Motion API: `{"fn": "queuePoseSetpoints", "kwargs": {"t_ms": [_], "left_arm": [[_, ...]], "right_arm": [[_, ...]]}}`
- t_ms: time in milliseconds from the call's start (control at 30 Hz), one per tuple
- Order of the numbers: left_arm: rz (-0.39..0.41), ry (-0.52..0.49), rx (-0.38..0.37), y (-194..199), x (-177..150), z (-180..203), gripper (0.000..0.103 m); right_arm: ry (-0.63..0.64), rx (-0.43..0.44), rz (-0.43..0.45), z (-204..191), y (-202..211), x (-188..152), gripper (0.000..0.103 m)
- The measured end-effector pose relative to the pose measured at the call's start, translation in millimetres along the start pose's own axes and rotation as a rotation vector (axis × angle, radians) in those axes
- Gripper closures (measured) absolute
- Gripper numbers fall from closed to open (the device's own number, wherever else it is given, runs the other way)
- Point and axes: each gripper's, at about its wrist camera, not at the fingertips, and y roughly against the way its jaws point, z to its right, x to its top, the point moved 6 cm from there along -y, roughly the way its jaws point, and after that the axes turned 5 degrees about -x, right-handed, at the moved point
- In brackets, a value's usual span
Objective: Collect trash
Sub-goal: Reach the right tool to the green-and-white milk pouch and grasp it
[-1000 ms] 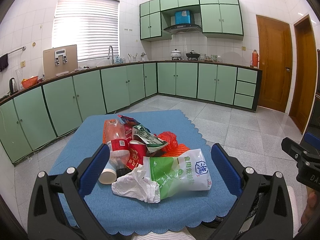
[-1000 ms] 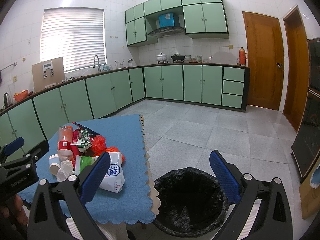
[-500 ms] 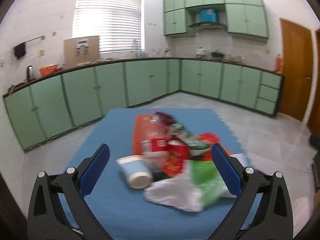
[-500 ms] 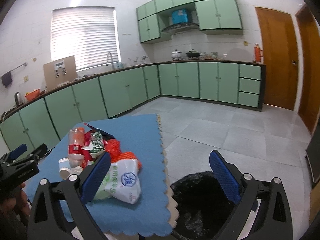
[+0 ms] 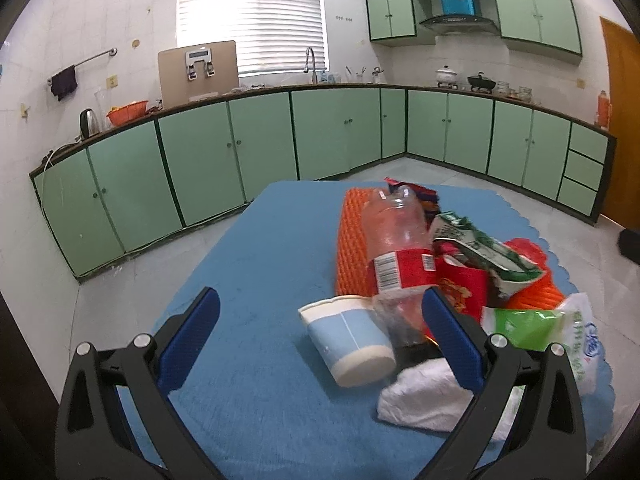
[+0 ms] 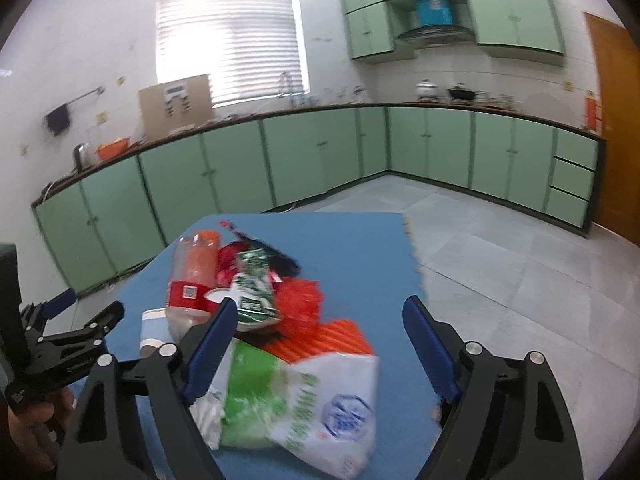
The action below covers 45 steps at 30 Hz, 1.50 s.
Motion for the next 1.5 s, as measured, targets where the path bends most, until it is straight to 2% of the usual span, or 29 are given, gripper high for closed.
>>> {"fn": "queuePoseSetpoints", "kwargs": {"t_ms": [133,300,533,767,1133,1167,1200,1267,1500], "left_arm": [[-0.01,0.027,-0.002,-15,-2,-6,0.005],[-0.008,0.006,-0.006,-29,-6,-8,0.005],[-0.023,0.01,-0.008,-44,-8,-13,0.005],[-0.036,0.01,-0.017,-50,-9,-10,0.005],[-0.043,0.015,-0.041,-56,-8,-6,0.005],[-0.043,0.016,-0.042,-56,-9,-5,0.005],[-0.044,0.017,-0.044,-56,-8,-5,0.005],[-0.046,0.016,-0.045,-57,-9,-3,0.005],[-0.045,0.012,-0.081,-56,-8,6,0.005]], "right_arm": [[0.034,0.062,-0.031,-25,-33,-2,0.025],[0.068,0.101,-0.058,-45,-65,-6,0.025],[0.126,0.115,-0.116,-60,-100,-16,0.037],[0.169,0.103,-0.117,-58,-104,-15,0.043],[0.191,0.097,-0.199,-57,-125,-18,0.045],[0.187,0.101,-0.219,-56,-130,-19,0.045],[0.181,0.106,-0.231,-56,-133,-19,0.05],[0.168,0.12,-0.247,-54,-136,-20,0.051],[0.135,0.158,-0.21,-49,-125,-9,0.053]]}}
